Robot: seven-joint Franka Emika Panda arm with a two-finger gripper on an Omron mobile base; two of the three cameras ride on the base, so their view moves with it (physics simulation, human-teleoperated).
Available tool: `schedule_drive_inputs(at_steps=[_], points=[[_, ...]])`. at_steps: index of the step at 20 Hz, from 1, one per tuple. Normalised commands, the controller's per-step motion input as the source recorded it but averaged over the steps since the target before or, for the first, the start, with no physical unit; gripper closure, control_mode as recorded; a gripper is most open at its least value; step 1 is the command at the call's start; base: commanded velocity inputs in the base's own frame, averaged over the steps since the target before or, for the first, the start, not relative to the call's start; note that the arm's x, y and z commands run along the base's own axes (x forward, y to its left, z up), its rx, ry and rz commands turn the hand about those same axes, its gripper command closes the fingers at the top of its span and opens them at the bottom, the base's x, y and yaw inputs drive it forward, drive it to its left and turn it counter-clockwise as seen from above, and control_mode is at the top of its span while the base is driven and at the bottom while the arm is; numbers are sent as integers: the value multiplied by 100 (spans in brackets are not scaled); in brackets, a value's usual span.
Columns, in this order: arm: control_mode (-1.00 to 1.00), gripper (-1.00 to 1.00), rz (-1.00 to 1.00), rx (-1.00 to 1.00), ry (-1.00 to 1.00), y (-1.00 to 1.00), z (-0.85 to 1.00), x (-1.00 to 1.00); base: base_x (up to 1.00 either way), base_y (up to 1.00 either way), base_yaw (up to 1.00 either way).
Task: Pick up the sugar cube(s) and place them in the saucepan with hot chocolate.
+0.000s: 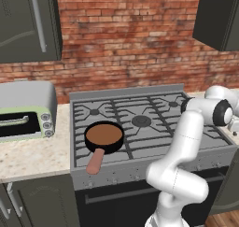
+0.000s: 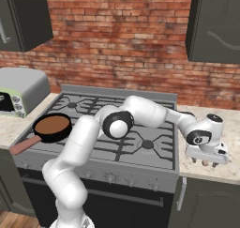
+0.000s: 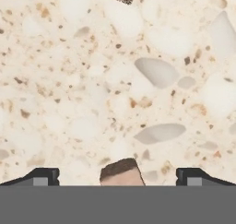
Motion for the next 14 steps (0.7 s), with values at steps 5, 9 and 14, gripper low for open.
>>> schedule_drive_inputs(at_steps=[5,9,14], points=[[-100,-100,2,3,0,-13,-10,1,0,0,0],[-100,-100,1,5,0,-6,-7,0,0,0,0],[-100,100,0,3,0,0,-13,0,0,0,0]])
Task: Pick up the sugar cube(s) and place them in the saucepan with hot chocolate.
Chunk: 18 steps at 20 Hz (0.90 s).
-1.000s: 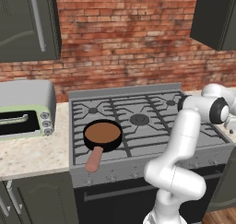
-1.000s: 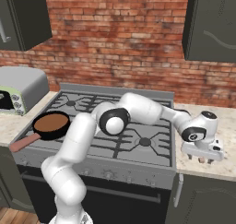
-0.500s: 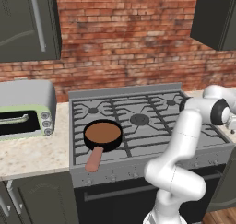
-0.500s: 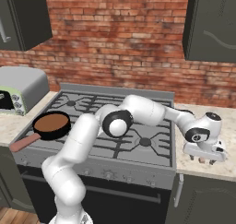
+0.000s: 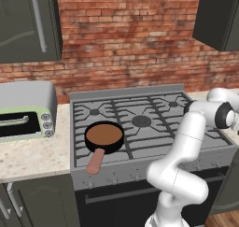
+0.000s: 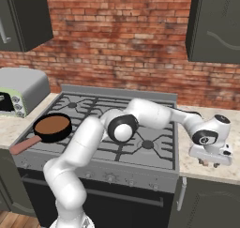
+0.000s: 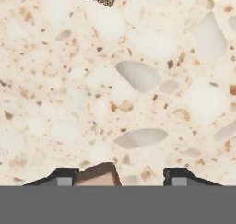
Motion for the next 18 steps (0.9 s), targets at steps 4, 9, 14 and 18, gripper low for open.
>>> schedule_drive_inputs(at_steps=[4,9,14,18], points=[[-100,100,0,2,0,0,-10,0,0,0,0],[-100,100,0,1,1,0,-5,0,0,0,0],[-100,100,0,0,1,0,-1,0,0,0,0],[-100,100,0,1,-7,6,34,-14,0,0,0]])
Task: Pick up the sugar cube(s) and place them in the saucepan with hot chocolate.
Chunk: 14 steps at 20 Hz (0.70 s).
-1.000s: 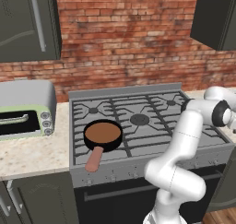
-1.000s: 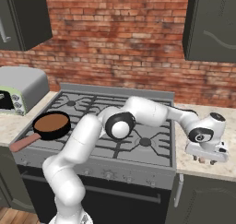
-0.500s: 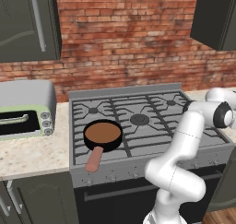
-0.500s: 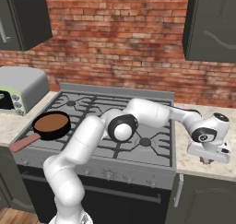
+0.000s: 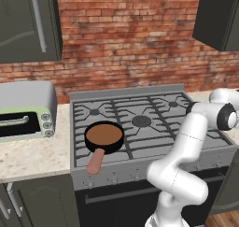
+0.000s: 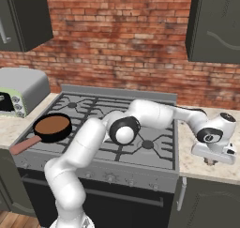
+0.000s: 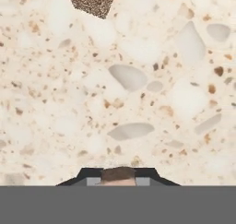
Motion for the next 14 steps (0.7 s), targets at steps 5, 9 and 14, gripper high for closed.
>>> schedule_drive_inputs(at_steps=[5,9,14], points=[[-100,100,0,2,-15,48,74,-19,0,0,0],[-100,100,0,0,-12,75,55,-6,0,0,0],[-100,100,0,0,-6,99,30,0,0,0,0]])
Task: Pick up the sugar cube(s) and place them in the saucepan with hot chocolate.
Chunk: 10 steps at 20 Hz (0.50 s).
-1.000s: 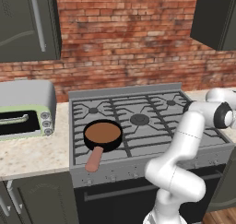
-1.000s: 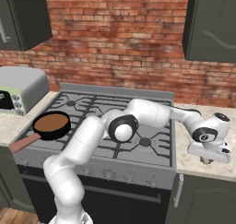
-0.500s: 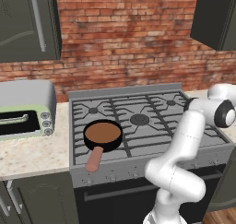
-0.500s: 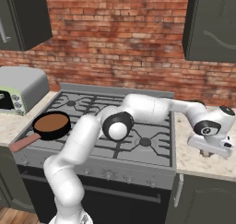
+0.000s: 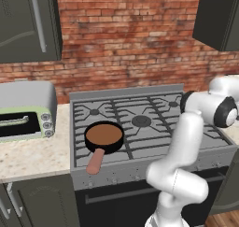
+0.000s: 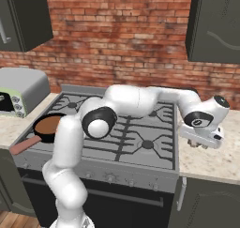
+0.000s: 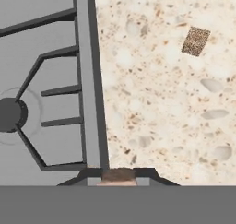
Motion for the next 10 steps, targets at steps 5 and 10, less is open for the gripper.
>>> schedule_drive_inputs(at_steps=[5,10], points=[[-100,100,0,-4,0,100,1,0,0,0,0],[-100,100,0,-5,0,100,0,0,0,0,0]])
